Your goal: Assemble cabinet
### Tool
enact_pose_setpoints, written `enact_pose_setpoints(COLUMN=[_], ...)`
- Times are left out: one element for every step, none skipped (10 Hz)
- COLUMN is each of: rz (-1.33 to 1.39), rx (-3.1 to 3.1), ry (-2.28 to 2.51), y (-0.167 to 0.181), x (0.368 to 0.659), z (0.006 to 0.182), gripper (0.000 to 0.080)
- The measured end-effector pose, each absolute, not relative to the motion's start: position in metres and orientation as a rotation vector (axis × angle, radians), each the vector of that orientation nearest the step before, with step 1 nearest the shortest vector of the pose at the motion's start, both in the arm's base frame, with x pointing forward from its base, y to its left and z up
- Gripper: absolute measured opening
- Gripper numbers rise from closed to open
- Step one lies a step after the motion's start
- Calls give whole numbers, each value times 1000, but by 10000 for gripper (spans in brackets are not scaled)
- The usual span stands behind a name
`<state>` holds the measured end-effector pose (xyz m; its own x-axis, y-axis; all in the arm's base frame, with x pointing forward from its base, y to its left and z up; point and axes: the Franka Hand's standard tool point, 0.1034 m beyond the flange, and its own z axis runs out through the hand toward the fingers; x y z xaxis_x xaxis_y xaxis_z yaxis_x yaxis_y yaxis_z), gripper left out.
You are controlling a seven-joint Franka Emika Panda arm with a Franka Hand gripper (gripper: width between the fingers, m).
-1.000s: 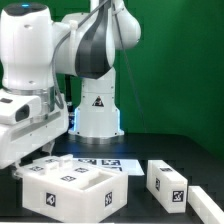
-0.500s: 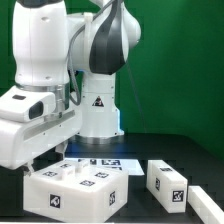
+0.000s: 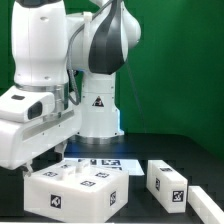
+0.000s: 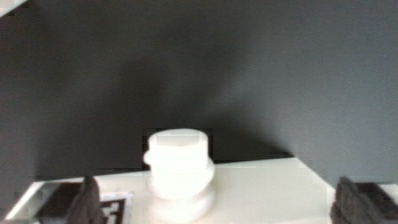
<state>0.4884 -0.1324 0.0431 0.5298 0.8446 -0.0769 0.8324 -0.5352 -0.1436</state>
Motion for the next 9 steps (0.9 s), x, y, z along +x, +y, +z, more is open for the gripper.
enact_pose_setpoints(rz=[210, 218, 220, 220, 221, 222, 223, 218, 226], rx=[-2680, -2682, -2676, -2676, -2676, -2676, -2675, -2684, -2680], ry=[-1448, -1427, -1420, -1421, -1421, -1420, -1419, -1414, -1412], y=[-139, -143, -146, -146, -146, -146, -146, -147, -147], x=[486, 483, 485, 486, 485, 485, 484, 479, 476], z=[38, 30, 24, 24, 24, 23, 22, 18, 13], gripper=[648, 648, 648, 648, 648, 648, 648, 648, 648])
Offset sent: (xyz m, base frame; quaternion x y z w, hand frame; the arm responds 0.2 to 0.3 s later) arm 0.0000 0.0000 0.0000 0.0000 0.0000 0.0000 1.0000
